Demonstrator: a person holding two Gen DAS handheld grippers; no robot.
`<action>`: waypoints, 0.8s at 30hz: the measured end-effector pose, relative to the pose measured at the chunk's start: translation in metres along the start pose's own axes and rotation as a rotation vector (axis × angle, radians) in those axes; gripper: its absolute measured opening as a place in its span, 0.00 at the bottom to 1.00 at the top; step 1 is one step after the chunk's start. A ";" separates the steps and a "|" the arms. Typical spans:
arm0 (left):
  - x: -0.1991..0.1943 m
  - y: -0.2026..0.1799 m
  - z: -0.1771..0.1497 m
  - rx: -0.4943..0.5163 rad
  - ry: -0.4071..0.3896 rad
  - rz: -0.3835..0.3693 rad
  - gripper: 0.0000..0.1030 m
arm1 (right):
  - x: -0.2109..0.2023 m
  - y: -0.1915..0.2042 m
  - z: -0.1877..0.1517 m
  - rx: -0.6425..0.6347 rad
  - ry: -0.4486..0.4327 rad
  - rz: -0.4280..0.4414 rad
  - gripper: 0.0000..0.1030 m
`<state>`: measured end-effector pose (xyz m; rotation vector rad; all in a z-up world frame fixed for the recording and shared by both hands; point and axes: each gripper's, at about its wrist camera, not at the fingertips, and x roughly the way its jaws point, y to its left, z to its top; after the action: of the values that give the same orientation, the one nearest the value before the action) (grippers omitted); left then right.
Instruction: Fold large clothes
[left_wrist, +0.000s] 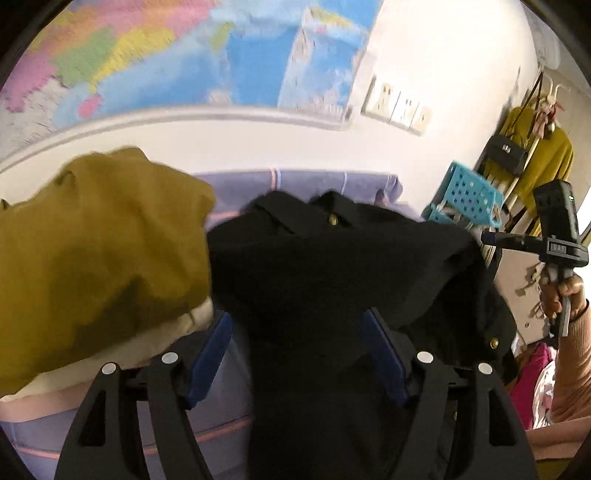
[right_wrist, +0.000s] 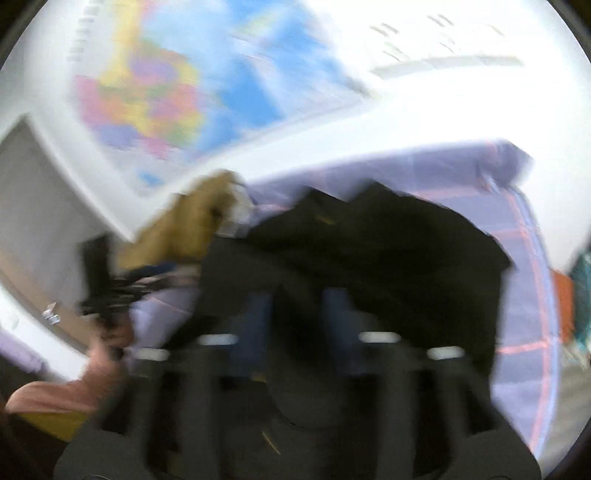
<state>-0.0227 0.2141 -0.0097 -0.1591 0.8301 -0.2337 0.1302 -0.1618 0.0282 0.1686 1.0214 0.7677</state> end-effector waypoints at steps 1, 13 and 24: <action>0.008 -0.002 0.000 0.007 0.020 0.012 0.69 | 0.005 -0.007 -0.005 0.008 0.005 -0.039 0.73; 0.066 -0.017 0.011 0.047 0.111 0.113 0.69 | 0.008 0.007 -0.079 -0.149 0.015 -0.074 0.94; 0.081 -0.009 0.018 0.028 0.076 0.268 0.69 | -0.011 -0.011 -0.045 -0.194 -0.064 -0.060 0.15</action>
<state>0.0419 0.1847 -0.0528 -0.0118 0.9137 0.0010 0.0954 -0.1865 0.0073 -0.0040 0.8821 0.7969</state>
